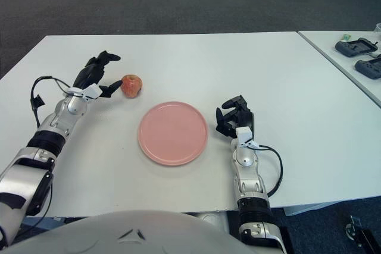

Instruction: Put the apple into the plate.

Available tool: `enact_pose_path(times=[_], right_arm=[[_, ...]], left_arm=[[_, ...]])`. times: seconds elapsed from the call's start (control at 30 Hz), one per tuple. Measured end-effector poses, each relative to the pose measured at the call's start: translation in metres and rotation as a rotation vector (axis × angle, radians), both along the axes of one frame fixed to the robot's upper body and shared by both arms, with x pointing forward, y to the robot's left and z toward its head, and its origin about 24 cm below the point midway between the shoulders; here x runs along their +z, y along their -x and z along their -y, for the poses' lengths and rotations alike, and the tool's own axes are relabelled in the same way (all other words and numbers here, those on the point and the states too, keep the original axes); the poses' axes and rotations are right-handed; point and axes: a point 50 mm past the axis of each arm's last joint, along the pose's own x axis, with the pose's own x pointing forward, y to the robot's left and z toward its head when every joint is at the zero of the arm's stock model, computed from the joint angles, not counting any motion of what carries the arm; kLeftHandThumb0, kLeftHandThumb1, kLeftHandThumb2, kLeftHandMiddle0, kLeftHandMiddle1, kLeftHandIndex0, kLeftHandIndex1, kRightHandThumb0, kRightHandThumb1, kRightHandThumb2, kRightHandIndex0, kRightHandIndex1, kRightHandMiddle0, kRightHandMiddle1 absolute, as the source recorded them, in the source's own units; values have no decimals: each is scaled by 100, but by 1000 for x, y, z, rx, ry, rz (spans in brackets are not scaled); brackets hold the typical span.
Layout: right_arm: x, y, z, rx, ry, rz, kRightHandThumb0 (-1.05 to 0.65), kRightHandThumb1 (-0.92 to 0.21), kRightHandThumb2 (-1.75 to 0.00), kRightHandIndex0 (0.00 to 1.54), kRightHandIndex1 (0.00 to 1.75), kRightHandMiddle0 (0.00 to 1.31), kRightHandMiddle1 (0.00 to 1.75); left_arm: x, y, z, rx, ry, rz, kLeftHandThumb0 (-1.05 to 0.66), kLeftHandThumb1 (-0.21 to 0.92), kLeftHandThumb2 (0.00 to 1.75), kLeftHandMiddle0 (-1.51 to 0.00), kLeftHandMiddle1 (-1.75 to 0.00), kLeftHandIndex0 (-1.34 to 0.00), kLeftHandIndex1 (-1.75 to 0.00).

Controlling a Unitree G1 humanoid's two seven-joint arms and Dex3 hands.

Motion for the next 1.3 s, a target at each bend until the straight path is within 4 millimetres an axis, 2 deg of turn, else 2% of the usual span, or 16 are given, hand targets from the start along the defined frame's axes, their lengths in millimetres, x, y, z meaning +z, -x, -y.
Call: enact_pose_path(times=[0.07,0.2,0.6,0.83,1.3], right_arm=[[0,-1,0,1,-2,1,-41,-54,-104,70,155,43,175],[0,-1,0,0,-5,2,-41,-54,-105,69,156,44,175],[-1,-1,1,-16,-8,-17,-41,-55,-103,66,154,42,175],[-1,-1,1,-28,-9,-19,-41,-56,-102,66,154,42,175],[-1,1,1,-23,-7,-2,-40,-58,-100,65,153,41,175]], left_arm=[[4,-3,2,-38,-39,-7,-103,54,84,0,-8,0,-18],[10,-9,7,-96,-112,-34,-104,54,82,0,-2,0,-4],[5,-22,17,-193,-279,-198,-99,47,81,0,0,0,0],[3,-26,23,-219,-316,-236,-99,46,82,0,0,0,0],[-4,-32,48,-291,-437,-320,-94,43,88,0,0,0,0]])
